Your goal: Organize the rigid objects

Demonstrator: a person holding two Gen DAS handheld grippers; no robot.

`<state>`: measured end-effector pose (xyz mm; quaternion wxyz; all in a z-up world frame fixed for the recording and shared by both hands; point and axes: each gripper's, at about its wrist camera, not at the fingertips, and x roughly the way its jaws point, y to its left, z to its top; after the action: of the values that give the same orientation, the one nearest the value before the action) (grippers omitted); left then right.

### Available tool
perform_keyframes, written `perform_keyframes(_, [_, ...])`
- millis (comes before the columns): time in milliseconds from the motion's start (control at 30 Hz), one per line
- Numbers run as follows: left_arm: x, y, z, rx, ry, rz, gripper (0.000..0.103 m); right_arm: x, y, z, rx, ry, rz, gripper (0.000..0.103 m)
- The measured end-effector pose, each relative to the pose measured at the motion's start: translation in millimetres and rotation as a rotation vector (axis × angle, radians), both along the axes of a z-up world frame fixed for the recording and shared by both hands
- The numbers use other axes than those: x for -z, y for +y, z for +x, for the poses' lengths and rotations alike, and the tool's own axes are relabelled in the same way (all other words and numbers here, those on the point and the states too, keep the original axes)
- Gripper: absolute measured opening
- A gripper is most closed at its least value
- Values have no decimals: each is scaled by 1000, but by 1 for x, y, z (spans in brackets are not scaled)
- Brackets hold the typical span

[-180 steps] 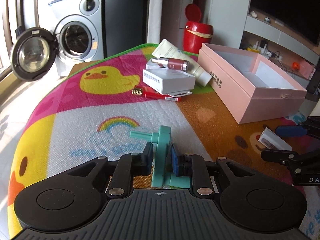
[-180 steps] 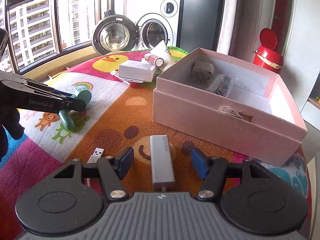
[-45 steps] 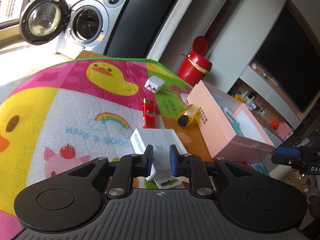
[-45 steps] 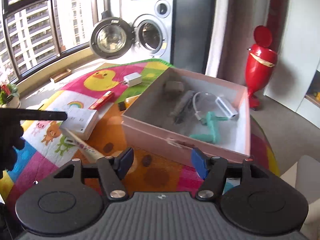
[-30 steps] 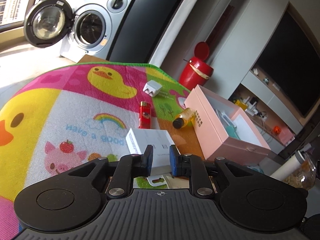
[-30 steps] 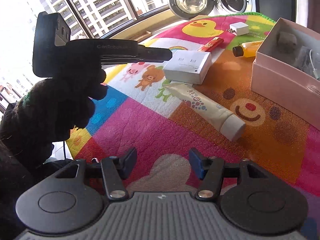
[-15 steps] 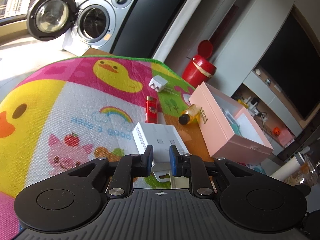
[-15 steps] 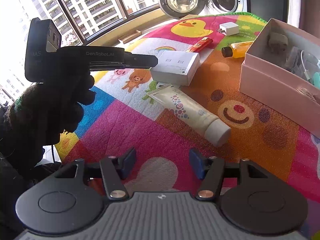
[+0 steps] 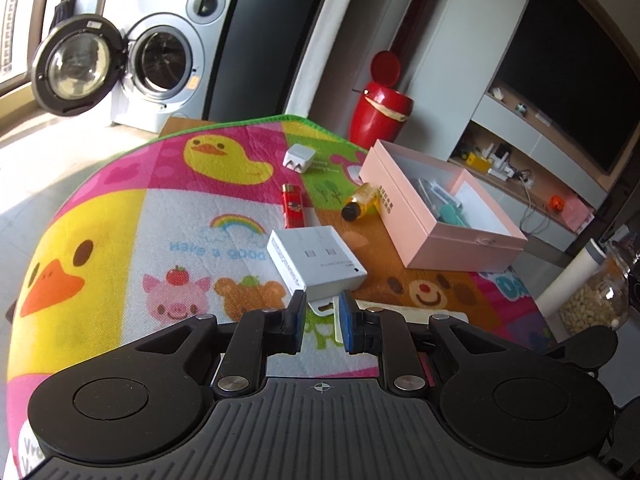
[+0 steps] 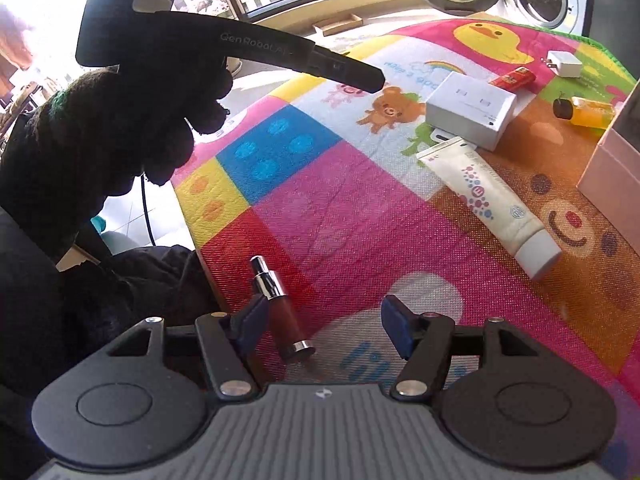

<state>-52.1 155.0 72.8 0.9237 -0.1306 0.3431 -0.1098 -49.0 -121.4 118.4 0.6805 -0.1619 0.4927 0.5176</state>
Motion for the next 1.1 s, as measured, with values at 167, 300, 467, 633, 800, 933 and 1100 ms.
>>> perform_keyframes(167, [-9, -6, -1, 22, -24, 3, 20, 13, 7, -9, -17, -14, -59, 65])
perform_keyframes(300, [-2, -12, 0, 64, -9, 20, 20, 2, -7, -1, 123, -136, -28, 65])
perform_keyframes(467, [13, -29, -1, 204, 30, 32, 20, -1, -31, 19, 325, -245, -44, 65])
perform_keyframes(633, [22, -63, -13, 421, 37, 116, 20, 10, -61, 23, 443, -273, -54, 66])
perform_keyframes(800, [35, -87, -12, 456, 48, 262, 20, 21, -85, 24, 551, -303, -46, 74])
perform_keyframes(933, [40, -91, -3, 420, 55, 304, 20, 31, -100, 29, 634, -259, -10, 78])
perform_keyframes(1100, [26, -86, 0, 411, 27, 219, 20, 34, -102, 28, 659, -281, 35, 81])
